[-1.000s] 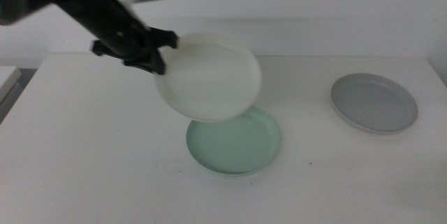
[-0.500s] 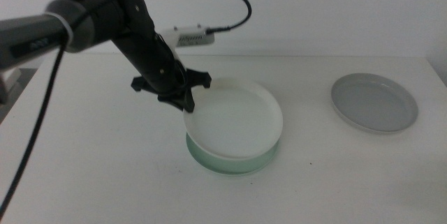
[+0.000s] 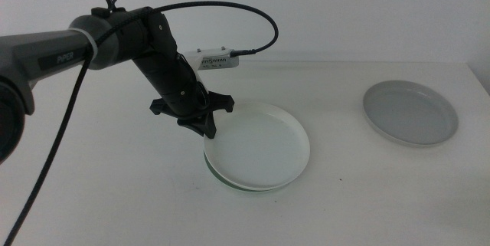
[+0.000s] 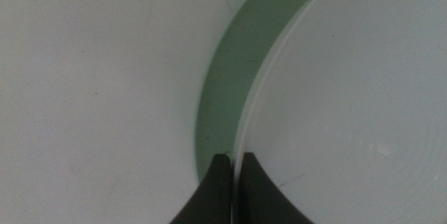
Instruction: Stack the three bowls on top of each other.
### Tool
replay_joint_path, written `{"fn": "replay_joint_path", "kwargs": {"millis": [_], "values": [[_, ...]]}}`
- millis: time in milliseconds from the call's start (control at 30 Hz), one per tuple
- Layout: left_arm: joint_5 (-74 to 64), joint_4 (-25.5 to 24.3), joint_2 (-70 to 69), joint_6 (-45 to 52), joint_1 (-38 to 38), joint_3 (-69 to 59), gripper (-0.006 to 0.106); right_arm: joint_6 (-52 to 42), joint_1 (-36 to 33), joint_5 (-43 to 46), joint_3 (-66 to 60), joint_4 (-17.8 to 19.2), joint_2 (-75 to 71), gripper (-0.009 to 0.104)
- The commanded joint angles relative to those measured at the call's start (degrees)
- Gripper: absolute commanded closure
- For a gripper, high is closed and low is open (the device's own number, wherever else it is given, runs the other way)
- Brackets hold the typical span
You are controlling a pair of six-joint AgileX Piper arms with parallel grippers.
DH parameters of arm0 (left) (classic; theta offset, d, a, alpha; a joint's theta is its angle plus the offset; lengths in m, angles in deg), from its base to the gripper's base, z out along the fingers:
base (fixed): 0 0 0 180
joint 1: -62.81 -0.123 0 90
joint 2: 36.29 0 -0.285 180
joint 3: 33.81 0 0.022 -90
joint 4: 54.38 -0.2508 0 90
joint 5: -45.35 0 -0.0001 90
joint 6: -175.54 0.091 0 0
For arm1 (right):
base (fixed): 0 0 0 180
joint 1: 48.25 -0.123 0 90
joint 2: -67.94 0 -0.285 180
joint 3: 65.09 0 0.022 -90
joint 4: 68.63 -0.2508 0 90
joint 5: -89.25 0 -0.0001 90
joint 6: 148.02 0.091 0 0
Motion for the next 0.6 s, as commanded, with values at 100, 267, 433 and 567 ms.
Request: {"fn": "replay_joint_path", "kwargs": {"millis": [100,267,433,567], "values": [[0.6,0.8,-0.4,0.4,0.1,0.0,0.096,-0.5,-0.1,0.3,-0.2,0.4,-0.2,0.002],[0.3,0.4,-0.4,1.1,0.1,0.2,0.073,-0.5,-0.1,0.3,-0.2,0.4,-0.2,0.002],[-0.3,-1.4,-1.6,2.0,0.0,0.8,0.028,-0.5,-0.1,0.3,-0.2,0.4,-0.2,0.002],[-3.1,0.2,-4.3,5.6,-1.3,2.6,0.007,-0.5,-0.1,0.3,-0.2,0.4,-0.2,0.002]]}}
